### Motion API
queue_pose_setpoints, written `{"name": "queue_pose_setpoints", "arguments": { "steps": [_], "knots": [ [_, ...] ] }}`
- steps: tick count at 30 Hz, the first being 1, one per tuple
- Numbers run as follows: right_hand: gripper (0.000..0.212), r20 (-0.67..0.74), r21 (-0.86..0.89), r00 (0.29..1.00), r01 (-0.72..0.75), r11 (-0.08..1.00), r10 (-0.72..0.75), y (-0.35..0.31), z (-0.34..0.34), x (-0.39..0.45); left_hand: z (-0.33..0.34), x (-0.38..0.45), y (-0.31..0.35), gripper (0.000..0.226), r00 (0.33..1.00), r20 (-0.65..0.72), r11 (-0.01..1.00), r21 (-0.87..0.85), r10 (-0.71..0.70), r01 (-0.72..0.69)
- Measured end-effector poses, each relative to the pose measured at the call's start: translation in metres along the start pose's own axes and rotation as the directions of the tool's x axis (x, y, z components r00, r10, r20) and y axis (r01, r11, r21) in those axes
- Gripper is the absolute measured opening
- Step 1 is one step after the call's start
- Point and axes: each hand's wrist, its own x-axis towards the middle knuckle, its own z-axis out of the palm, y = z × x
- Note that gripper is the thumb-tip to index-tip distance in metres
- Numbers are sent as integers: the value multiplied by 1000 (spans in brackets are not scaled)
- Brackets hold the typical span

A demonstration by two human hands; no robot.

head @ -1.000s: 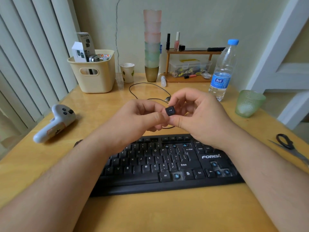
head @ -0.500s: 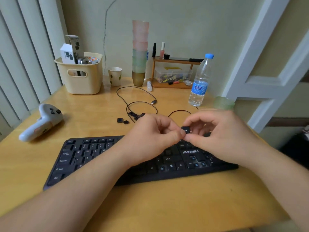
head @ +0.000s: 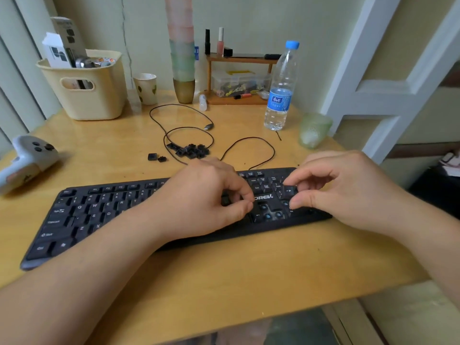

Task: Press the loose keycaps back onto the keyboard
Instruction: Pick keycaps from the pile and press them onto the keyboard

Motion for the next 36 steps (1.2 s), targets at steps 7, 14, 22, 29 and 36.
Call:
{"name": "queue_pose_setpoints", "arguments": {
  "steps": [7, 14, 22, 29, 36],
  "knots": [
    [25, 40, -60, 993, -107, 992, 109, 29, 3, -6, 12, -1, 2, 21, 995, 95, 998, 45, 29, -34],
    [28, 147, -4, 960, -240, 971, 238, 34, 18, -6, 19, 2, 7, 36, 989, 132, 990, 117, 68, -83],
    [27, 181, -34, 947, -264, 964, 266, 24, 20, 0, 18, 2, 3, 45, 992, 115, 978, 198, 47, -69],
    [24, 168, -30, 944, -283, 959, 284, 23, 24, 3, 10, 2, -6, 48, 992, 125, 985, 173, -19, -3],
    [13, 117, -83, 946, -293, 953, 301, 20, 29, 2, 16, 3, 0, 53, 988, 151, 989, 145, -8, -15]
  ]
}}
